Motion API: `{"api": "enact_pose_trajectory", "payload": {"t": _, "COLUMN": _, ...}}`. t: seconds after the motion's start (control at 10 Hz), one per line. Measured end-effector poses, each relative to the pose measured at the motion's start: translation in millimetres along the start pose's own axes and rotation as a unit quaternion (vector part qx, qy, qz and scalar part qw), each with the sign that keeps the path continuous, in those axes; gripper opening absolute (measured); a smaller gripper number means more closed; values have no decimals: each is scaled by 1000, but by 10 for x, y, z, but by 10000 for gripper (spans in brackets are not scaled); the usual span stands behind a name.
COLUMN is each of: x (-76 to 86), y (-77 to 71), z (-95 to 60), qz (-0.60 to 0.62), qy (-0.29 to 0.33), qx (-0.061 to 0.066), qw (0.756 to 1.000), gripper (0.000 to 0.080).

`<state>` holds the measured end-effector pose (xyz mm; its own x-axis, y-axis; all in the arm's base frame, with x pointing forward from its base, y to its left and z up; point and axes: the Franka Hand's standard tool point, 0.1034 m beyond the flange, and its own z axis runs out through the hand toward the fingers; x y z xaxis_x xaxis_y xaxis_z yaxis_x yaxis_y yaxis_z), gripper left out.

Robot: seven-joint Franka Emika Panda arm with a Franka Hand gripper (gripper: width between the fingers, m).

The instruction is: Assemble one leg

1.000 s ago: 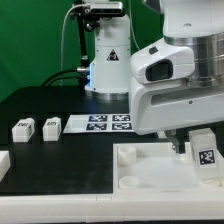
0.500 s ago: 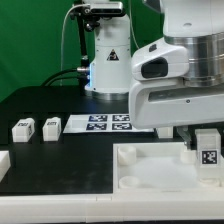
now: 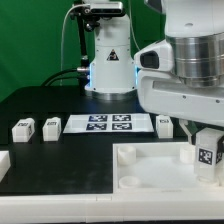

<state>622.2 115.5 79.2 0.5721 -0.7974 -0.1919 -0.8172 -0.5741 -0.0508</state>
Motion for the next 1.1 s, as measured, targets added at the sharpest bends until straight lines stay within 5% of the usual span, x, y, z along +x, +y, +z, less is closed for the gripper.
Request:
{"api": "enact_pose_trajectory", "payload": {"t": 0.3, "x": -13, "y": -26, "z": 16, "qz": 245, "qy": 10, "qx": 51, "qw": 968, "gripper": 293}}
{"api": "enact_pose_trajectory", "payload": {"t": 0.4, "x": -33, "y": -53, "z": 17, "qz": 306, "qy": 10, "qx": 57, "qw": 950, "gripper": 293}}
{"api": "enact_pose_trajectory", "payload": {"t": 0.7, "x": -35, "y": -56, "z": 19, "qz": 289, "qy": 12, "qx": 56, "qw": 956, "gripper": 305}}
{"api": "enact_pose_trajectory", "payload": {"t": 0.8, "x": -35, "y": -56, "z": 20, "qz": 262, "qy": 13, "qx": 55, "qw": 963, "gripper": 539}}
{"api": "enact_pose_trajectory", "payload": {"t": 0.9, "x": -42, "y": -33, "z": 30, "qz": 203, "qy": 15, "qx": 48, "qw": 978, "gripper": 539}}
{"api": "enact_pose_trajectory", "payload": {"t": 1.0, "x": -52, "y": -8, "z": 38, "qz": 126, "qy": 18, "qx": 36, "qw": 991, "gripper": 627}}
{"api": "enact_pose_trajectory", "payload": {"t": 1.1, "x": -97, "y": -8, "z": 26, "qz": 32, "qy": 23, "qx": 9, "qw": 999, "gripper": 627}}
